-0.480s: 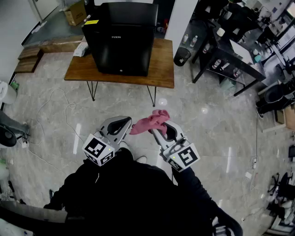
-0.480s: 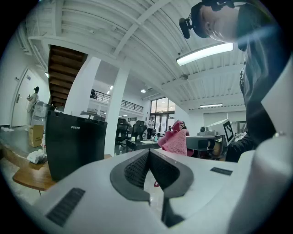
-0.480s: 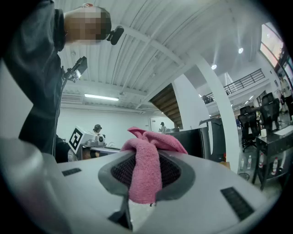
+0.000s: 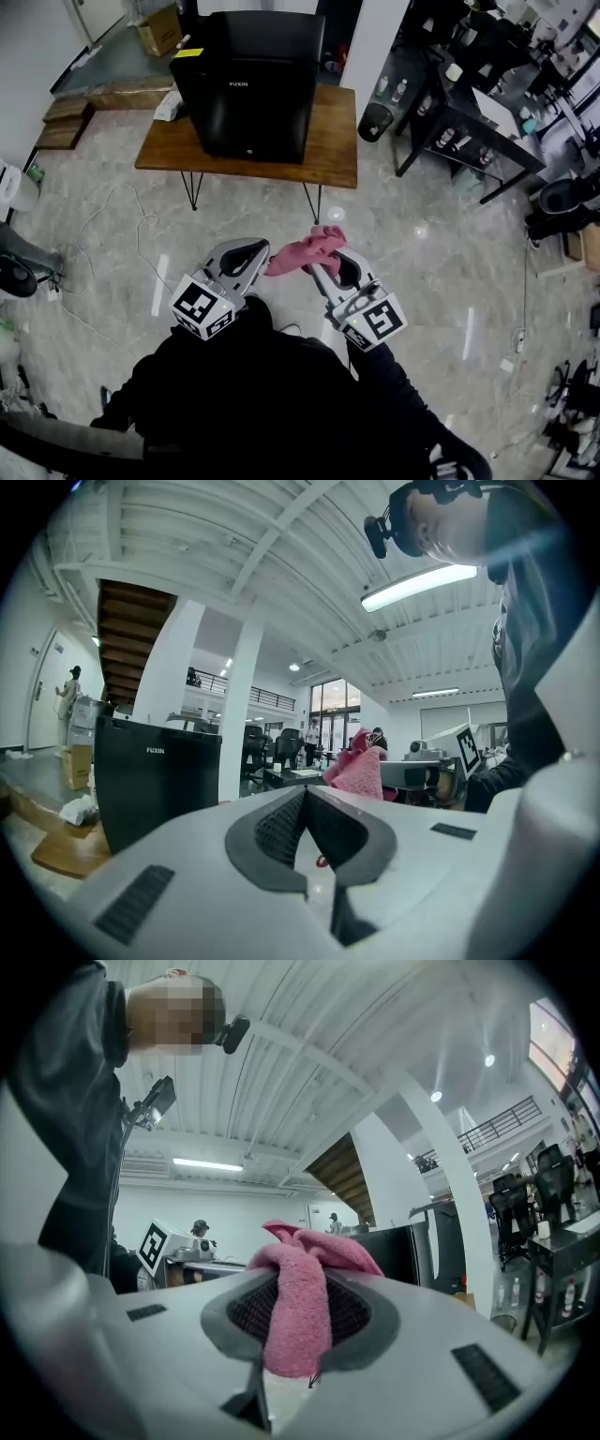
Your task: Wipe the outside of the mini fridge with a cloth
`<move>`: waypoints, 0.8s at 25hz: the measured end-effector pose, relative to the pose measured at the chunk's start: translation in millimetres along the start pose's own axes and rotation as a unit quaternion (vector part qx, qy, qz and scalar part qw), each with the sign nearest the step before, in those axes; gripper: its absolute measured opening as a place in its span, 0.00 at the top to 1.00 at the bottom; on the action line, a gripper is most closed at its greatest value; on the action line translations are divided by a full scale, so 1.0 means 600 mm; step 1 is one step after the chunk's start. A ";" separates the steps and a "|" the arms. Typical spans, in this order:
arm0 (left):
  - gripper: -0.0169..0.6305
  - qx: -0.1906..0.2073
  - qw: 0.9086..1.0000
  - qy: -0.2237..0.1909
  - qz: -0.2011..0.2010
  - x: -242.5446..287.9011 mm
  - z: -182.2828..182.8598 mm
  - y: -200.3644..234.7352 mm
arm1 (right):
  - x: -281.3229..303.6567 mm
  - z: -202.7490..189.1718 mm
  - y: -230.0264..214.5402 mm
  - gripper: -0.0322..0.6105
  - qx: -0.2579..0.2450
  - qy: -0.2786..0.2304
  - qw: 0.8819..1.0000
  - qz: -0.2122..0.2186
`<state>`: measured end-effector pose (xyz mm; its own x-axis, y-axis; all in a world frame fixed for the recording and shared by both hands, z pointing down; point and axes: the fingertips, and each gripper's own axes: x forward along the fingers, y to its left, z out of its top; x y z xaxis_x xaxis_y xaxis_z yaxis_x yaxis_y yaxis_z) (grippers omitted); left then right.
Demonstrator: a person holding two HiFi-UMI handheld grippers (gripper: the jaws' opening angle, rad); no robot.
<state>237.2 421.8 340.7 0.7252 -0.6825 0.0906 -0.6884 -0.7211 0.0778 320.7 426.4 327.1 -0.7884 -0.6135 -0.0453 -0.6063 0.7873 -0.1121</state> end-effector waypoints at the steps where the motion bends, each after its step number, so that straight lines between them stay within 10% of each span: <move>1: 0.96 0.003 1.000 -0.001 0.004 0.002 0.005 0.007 | 0.007 0.002 -0.004 0.81 -0.004 0.000 1.000 0.001; 20: 0.96 0.042 0.997 -0.057 -0.008 0.198 0.170 0.397 | 0.404 0.086 -0.338 0.79 -0.066 0.077 0.990 -0.096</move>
<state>160.6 156.5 268.7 0.7359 -0.6767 -0.0243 -0.6769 -0.7360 -0.0054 258.0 114.7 287.6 -0.6571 -0.7445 0.1181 -0.7473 0.6640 0.0277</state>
